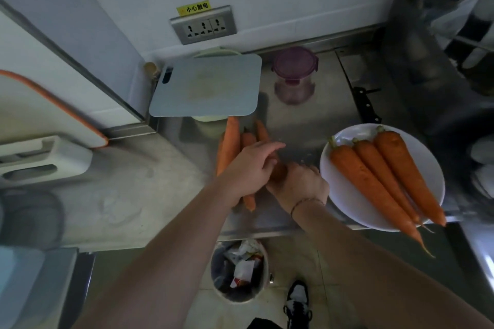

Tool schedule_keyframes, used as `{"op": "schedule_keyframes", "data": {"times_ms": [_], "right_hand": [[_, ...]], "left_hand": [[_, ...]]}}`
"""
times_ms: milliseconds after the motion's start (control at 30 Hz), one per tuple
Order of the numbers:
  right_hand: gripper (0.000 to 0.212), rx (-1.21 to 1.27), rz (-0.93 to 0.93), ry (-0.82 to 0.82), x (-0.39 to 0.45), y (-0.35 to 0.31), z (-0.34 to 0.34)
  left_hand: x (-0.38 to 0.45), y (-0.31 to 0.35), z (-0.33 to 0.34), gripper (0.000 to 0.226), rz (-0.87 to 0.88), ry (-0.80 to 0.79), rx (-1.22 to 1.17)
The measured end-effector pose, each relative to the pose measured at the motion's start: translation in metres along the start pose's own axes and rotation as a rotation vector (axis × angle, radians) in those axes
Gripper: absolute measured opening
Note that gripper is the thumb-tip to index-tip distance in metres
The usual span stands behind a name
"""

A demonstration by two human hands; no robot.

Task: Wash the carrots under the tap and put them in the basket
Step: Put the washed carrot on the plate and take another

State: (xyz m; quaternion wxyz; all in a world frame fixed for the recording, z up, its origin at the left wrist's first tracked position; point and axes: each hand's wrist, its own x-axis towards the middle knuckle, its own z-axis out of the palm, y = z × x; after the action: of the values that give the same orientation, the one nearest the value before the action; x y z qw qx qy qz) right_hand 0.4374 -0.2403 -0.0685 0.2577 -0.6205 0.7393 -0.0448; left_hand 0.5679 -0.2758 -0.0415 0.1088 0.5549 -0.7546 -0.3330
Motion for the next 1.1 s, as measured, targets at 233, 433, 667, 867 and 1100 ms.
{"op": "schedule_keyframes", "data": {"times_ms": [233,433,667,867,1100], "right_hand": [[0.039,0.777,0.252,-0.134,-0.011,0.039,-0.031],[0.025,1.047,0.311,-0.141,-0.045,0.093,-0.072],[0.041,1.076,0.305,-0.146,-0.113,0.183,-0.11],[0.089,1.186,0.317,-0.009,-0.21,0.285,-0.134],[0.067,1.488,0.424,0.095,-0.326,0.409,-0.134]], "left_hand": [[-0.004,0.001,0.001,0.078,0.267,-0.064,0.223],[0.009,0.052,0.034,0.072,0.652,0.039,0.472],[0.004,0.143,0.081,0.051,0.958,0.061,0.392],[-0.043,0.245,0.161,0.057,0.863,-0.056,0.116],[-0.113,0.361,0.276,0.061,0.536,-0.262,-0.193]]}}
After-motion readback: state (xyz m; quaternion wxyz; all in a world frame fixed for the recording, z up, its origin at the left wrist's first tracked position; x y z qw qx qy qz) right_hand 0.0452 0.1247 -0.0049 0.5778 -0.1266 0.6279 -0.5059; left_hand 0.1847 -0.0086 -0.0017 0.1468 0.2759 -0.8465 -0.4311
